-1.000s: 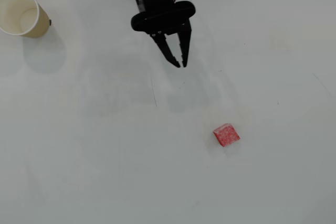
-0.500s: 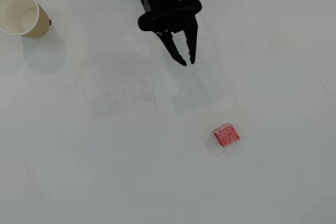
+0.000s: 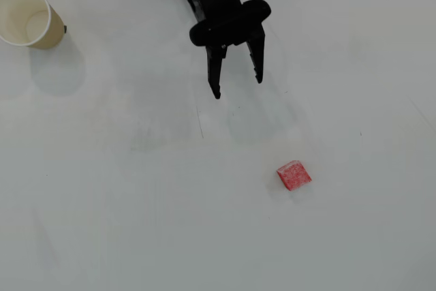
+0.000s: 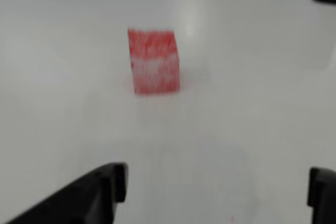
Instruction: Pick up the cube and drop it in the cup.
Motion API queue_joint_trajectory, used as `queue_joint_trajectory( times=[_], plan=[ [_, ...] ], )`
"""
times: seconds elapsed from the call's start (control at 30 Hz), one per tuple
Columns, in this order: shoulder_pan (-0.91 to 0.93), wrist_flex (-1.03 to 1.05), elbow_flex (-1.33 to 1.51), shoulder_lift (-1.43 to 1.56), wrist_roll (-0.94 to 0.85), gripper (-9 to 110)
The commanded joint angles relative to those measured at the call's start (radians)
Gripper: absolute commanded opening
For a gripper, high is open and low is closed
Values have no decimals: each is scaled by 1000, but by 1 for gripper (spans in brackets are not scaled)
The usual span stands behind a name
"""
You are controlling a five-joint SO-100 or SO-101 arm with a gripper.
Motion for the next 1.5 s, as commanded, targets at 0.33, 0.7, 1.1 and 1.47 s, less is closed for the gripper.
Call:
queue_joint_trajectory(
  times=[0.33, 0.7, 1.1, 1.47],
  plan=[
    [-35, -215, -465, -607, 5, 30],
    [-41, -302, -647, -927, 0, 30],
    [-54, -408, -816, -1235, 0, 30],
    [-67, -466, -1028, -1480, -2, 29]
  ],
)
